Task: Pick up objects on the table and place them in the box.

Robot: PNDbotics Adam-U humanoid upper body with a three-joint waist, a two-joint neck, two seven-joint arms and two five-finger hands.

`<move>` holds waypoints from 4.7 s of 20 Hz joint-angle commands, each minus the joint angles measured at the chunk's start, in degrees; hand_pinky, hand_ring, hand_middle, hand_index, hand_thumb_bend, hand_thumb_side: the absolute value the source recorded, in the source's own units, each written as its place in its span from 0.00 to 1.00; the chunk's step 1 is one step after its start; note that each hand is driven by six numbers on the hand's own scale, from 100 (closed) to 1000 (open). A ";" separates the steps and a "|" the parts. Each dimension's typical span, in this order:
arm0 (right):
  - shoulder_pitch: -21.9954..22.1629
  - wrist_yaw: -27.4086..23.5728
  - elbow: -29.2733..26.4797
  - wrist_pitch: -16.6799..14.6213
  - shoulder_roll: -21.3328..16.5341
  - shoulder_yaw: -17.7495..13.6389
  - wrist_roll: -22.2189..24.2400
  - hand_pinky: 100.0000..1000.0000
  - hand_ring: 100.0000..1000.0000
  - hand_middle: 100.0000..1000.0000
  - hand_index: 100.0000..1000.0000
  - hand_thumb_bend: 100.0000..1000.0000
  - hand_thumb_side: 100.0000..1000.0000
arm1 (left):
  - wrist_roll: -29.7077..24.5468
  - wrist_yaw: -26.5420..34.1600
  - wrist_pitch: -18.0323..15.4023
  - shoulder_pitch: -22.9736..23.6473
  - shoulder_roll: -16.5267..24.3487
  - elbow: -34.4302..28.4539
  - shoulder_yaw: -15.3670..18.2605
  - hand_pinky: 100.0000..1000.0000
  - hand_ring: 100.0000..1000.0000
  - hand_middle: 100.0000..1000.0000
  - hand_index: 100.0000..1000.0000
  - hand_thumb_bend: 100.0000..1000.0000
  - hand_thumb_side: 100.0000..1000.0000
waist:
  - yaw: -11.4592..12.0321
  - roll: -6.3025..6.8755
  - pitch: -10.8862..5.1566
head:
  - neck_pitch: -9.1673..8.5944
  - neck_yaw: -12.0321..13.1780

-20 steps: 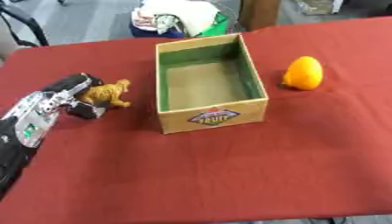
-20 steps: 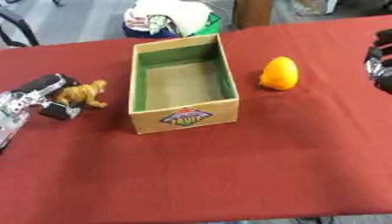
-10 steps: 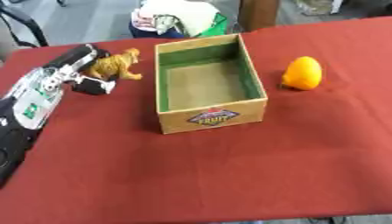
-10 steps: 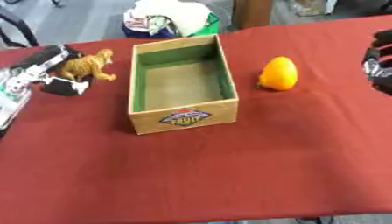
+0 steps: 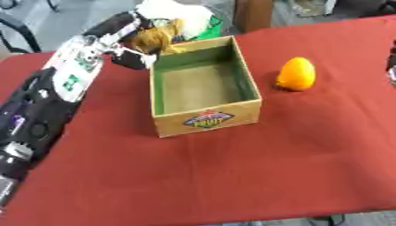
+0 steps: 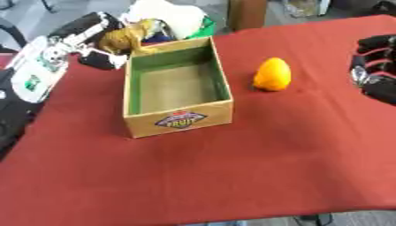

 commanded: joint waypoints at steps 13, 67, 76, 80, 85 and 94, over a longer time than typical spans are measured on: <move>-1.31 1.70 0.54 -0.61 0.25 2.23 3.63 0.52 0.61 0.59 0.69 0.00 0.02 | -6.07 -7.34 -3.95 -0.65 -6.69 12.28 0.20 0.68 0.59 0.60 0.68 0.12 0.00 | -1.47 -0.23 -1.02 | -0.74 0.28; -19.67 34.13 35.77 -13.91 0.92 4.45 7.30 0.67 0.78 0.75 0.84 0.29 0.19 | 20.41 30.23 8.83 31.97 3.70 -33.76 10.52 0.69 0.50 0.54 0.69 0.29 0.16 | 9.81 -1.30 0.17 | -0.76 -6.53; -20.00 41.45 38.23 -10.88 2.25 3.52 2.75 0.62 0.71 0.68 0.79 0.14 0.00 | 20.16 30.34 8.78 31.99 3.48 -33.78 10.27 0.69 0.50 0.54 0.70 0.29 0.16 | 10.15 -1.07 0.17 | -0.85 -6.72; -20.00 43.74 38.04 -8.55 2.52 2.91 -1.95 0.51 0.53 0.37 0.49 0.00 0.00 | 20.17 30.36 8.80 32.02 3.44 -33.69 10.25 0.69 0.50 0.54 0.70 0.29 0.15 | 10.29 -1.06 0.18 | -0.87 -6.78; -20.00 43.16 36.79 -7.35 2.29 2.67 -9.99 0.42 0.44 0.14 0.23 0.00 0.00 | 20.26 30.34 8.82 32.07 3.48 -33.67 10.33 0.69 0.50 0.54 0.69 0.28 0.15 | 10.31 -1.22 0.19 | -0.89 -6.77; -23.03 36.24 26.67 -8.16 1.36 4.84 -8.31 0.41 0.43 0.12 0.21 0.00 0.00 | 20.49 30.49 8.83 32.21 3.52 -33.80 10.46 0.69 0.50 0.54 0.69 0.28 0.14 | 10.19 -1.53 -0.02 | -0.65 -6.82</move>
